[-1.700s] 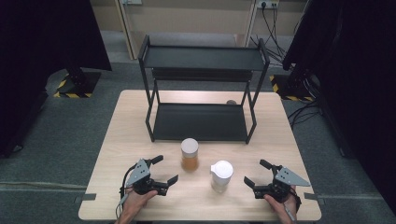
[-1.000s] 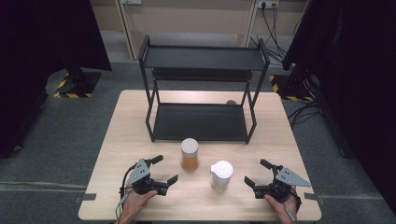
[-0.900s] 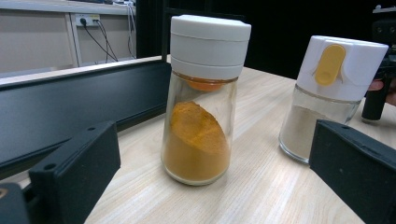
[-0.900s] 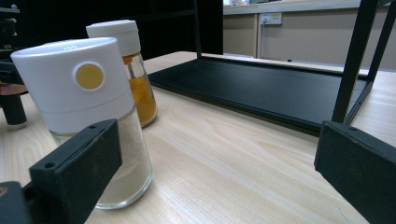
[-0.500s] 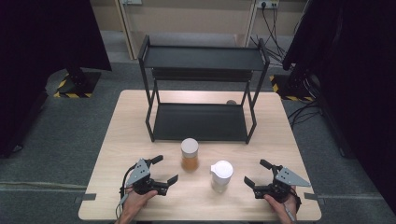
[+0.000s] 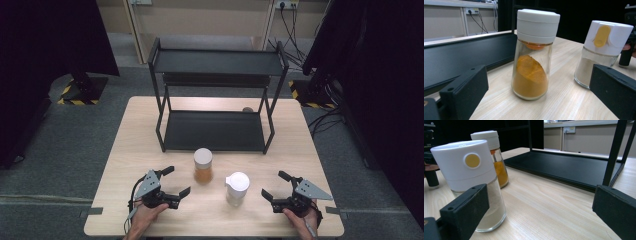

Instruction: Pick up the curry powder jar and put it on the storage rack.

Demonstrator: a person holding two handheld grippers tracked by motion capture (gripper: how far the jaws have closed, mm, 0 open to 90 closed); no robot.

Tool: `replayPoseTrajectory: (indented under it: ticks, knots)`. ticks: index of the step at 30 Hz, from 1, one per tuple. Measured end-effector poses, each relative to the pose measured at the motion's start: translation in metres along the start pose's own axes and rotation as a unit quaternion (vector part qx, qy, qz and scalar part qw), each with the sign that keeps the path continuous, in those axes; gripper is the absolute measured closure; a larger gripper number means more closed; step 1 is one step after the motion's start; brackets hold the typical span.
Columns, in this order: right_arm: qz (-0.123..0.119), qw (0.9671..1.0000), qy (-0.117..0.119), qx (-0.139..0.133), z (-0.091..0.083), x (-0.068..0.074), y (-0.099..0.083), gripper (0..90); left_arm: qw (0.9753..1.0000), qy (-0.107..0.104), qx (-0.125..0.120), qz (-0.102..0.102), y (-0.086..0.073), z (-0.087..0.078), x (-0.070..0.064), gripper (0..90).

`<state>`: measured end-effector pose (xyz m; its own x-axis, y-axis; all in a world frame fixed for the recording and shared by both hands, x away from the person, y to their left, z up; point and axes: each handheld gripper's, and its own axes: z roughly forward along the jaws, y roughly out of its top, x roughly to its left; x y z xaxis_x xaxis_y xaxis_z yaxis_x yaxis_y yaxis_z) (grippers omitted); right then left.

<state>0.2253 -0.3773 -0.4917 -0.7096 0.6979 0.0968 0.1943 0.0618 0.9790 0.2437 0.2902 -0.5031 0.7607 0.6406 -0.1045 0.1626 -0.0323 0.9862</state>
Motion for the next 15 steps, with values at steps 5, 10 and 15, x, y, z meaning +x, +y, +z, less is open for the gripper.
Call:
replayPoseTrajectory:
  ticks: [5, 10, 15]
  knots:
    - [0.001, 1.0000, -0.002, -0.001, 0.001, 0.000, 0.000, 1.2, 1.0000, -0.004, 0.003, -0.003, 0.001, 0.004, 0.001, 1.6]
    - [0.002, 1.0000, -0.002, -0.001, 0.001, -0.001, -0.001, 1.2, 0.9999, -0.005, 0.008, -0.004, 0.005, 0.011, 0.000, 1.6]
    - [0.002, 1.0000, -0.001, 0.000, 0.001, 0.000, 0.000, 1.2, 0.9999, -0.005, 0.010, 0.001, 0.011, 0.016, -0.001, 1.6]
